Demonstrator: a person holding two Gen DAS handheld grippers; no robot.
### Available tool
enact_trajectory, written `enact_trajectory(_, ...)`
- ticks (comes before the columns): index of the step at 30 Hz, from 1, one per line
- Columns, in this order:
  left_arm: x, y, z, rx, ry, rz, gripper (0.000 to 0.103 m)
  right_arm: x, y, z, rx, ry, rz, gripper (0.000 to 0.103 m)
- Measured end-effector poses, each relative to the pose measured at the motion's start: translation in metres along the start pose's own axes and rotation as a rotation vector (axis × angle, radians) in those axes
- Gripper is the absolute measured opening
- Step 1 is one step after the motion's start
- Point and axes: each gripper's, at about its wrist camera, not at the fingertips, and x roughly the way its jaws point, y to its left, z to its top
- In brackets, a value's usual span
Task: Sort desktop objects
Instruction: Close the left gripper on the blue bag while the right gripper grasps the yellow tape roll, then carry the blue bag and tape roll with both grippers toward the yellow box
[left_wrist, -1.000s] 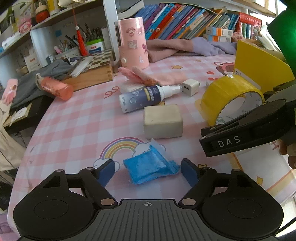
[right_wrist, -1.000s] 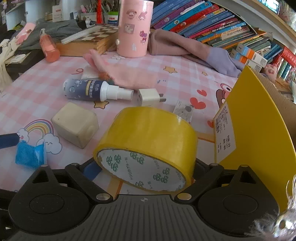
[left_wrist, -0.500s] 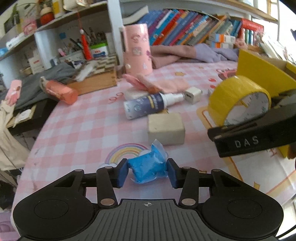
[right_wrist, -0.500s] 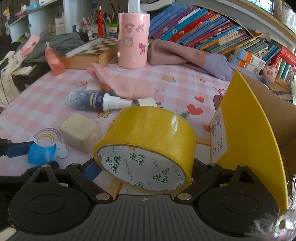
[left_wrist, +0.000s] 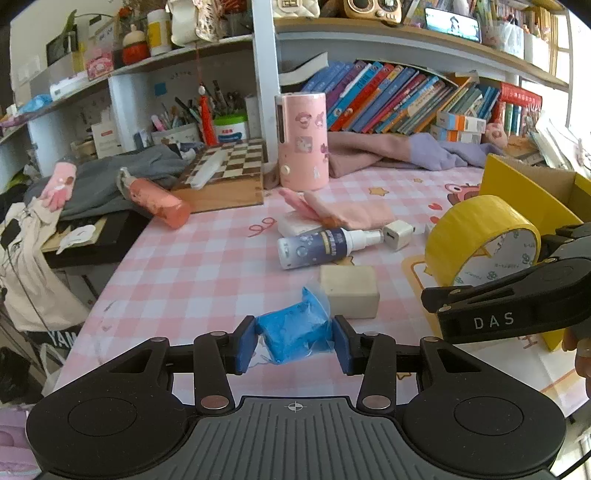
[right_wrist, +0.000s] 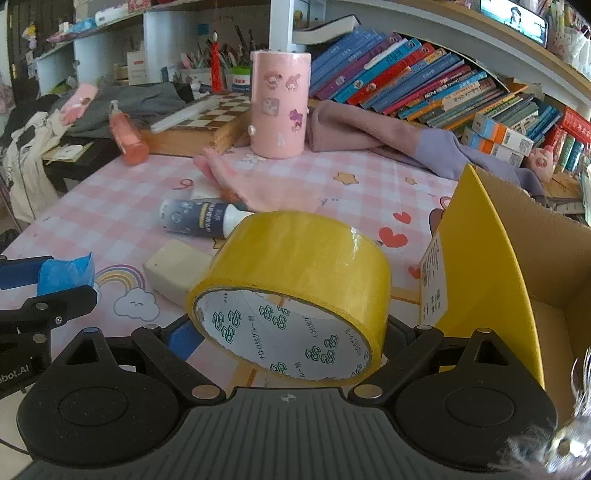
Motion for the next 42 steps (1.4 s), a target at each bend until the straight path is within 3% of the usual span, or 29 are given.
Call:
enact_trajectory(15, -0.038, -0.002, -0.016, 0.02, -0.044, 0.026, 0.041, -0.041, 0.012, -0.014, -0.029, -0.058, 0.037, 0.094)
enact_trajectory(26, -0.076, -0.002, -0.039, 0.03, -0.045, -0.009, 0.04, -0.081, 0.02, -0.043, 0.01, -0.064, 0.035, 0.094)
enact_trajectory(42, -0.118, -0.017, -0.075, 0.063, -0.044, -0.086, 0.04, -0.139, 0.024, -0.101, 0.12, -0.046, -0.034, 0.094)
